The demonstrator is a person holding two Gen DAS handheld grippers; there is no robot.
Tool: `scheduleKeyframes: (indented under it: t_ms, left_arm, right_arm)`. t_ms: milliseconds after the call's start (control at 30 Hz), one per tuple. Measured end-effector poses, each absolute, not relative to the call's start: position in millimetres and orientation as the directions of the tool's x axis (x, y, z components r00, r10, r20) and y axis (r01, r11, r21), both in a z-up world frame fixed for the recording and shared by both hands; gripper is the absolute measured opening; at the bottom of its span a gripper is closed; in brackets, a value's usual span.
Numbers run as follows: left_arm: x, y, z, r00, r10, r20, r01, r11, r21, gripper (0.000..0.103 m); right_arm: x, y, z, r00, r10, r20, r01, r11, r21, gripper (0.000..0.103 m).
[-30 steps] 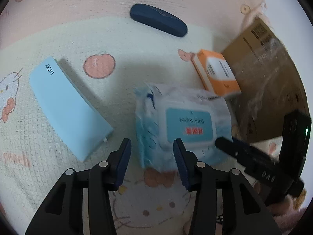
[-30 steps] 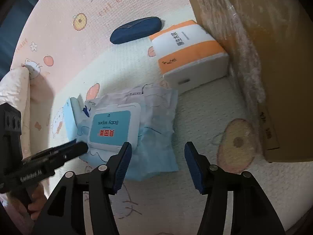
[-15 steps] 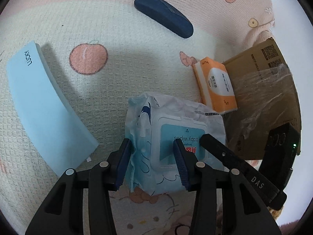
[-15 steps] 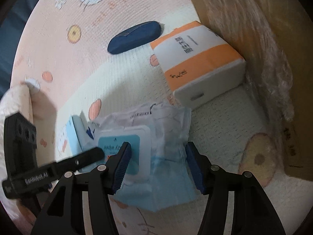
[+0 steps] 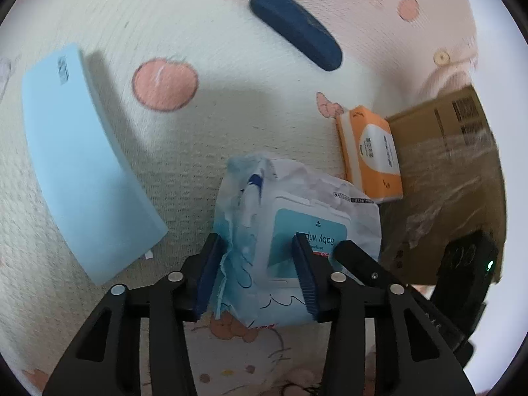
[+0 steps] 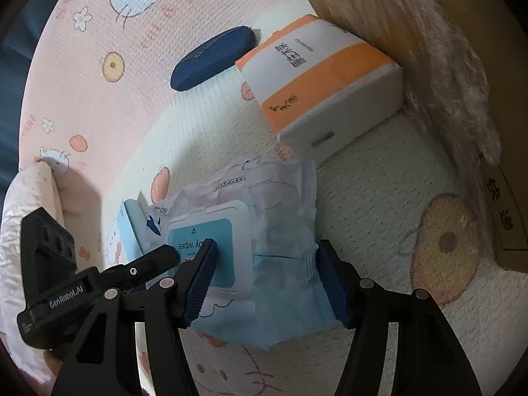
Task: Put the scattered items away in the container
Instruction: 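Lift the baby wipes pack with the right gripper toward the box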
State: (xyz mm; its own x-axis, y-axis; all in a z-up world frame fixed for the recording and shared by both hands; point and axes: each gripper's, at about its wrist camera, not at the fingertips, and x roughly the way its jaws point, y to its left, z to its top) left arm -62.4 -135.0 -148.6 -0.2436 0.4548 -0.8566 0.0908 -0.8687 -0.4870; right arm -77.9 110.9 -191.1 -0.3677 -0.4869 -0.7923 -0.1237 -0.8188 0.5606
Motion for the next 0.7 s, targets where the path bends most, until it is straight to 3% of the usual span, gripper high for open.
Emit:
scheduleKeyframes:
  t_ms: [100,267,700]
  left_arm:
    - [-58.8,-127.2,-139.8,-0.268,0.417,-0.869,0.018,-0.899,-0.437,0.041]
    - [-59.1,-136.2,-134.4,-0.271,0.448,-0.852,0.039,-0.879,-0.474,0.034]
    - [-62.0,-133.9,-38.6,-0.464,0.491,-0.737,-0.068,-0.85,-0.523,0.034]
  right_arm:
    - [-78.6,102.8,-185.8,-0.358,-0.469,-0.808,-0.083,-0.845,0.528,0.059]
    - [-76.2,99.6,-180.6,-0.371,-0.464,-0.804,-0.054,-0.854,0.517,0.057]
    - [-79.1,96.4,-83.9,-0.554,-0.412,-0.724,0.135,-0.902,0.41,0.055]
